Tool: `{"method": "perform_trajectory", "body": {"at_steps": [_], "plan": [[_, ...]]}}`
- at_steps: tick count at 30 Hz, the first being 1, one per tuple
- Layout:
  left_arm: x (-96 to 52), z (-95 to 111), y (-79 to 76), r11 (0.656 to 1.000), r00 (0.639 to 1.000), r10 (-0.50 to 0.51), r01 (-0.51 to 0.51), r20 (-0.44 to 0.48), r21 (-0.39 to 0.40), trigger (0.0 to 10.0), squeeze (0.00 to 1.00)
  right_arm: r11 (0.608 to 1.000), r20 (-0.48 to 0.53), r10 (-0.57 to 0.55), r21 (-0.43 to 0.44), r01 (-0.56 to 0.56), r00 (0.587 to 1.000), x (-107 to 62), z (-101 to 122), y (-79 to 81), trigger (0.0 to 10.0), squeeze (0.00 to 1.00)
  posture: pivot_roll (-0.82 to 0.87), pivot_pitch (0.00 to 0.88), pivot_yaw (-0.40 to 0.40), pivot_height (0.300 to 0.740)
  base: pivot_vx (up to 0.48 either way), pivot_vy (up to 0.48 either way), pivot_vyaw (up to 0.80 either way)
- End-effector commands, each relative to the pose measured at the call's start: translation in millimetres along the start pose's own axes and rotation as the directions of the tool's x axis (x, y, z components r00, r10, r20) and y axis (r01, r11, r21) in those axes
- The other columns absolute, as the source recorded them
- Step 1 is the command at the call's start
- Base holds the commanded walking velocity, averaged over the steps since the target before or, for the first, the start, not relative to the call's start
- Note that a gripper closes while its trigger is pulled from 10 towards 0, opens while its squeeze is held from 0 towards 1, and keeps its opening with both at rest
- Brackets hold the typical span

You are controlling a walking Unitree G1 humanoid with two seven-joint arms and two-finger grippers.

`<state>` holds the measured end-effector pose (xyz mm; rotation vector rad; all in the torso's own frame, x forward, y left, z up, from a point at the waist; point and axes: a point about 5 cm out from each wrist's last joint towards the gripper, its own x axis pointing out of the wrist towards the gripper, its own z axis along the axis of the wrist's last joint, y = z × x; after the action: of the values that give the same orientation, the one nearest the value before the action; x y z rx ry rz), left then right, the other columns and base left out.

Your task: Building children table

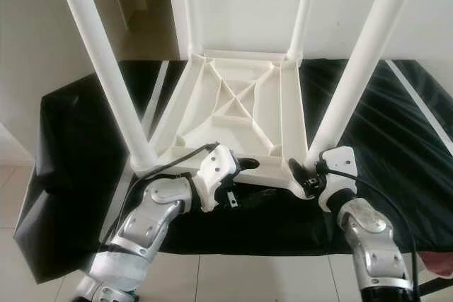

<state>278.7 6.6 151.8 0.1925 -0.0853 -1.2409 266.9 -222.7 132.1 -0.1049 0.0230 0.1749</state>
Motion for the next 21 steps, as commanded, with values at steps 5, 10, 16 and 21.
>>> {"method": "perform_trajectory", "body": {"at_steps": [5, 10, 16, 21], "plan": [[-1.4, -6, 5.2, 0.993, 0.993, 0.111, -0.112, -0.028, -0.047, 10.0, 0.00, 0.963, -0.062, -0.233, 0.125, 0.239, 0.971, -5.4, -11, 16.4, 10.0, 0.00, -0.03, 0.000, 0.002, 0.740, 0.000, 0.000, 0.00], [-1.5, -6, 5.5, 0.992, 0.993, 0.112, -0.113, -0.020, -0.054, 10.0, 0.00, 0.900, -0.105, -0.393, 0.160, 0.405, 0.914, 0.8, -17, 33.2, 10.0, 0.00, -0.02, 0.000, -0.003, 0.740, 0.000, 0.000, 0.00], [-3.2, -9, 3.0, 0.991, 0.993, 0.107, -0.110, -0.043, -0.081, 10.0, 0.00, 0.832, -0.135, -0.500, 0.200, 0.518, 0.855, 8.2, -14, 52.3, 10.0, 0.00, -0.01, 0.000, -0.009, 0.740, 0.000, 0.000, 0.00], [-4.8, -10, 1.2, 0.991, 0.993, 0.113, -0.116, -0.044, -0.072, 10.0, 0.00, 0.811, -0.131, -0.527, 0.216, 0.543, 0.840, 6.0, -8, 55.1, 10.0, 0.00, 0.00, 0.000, -0.013, 0.740, 0.000, 0.000, 0.00]]}}
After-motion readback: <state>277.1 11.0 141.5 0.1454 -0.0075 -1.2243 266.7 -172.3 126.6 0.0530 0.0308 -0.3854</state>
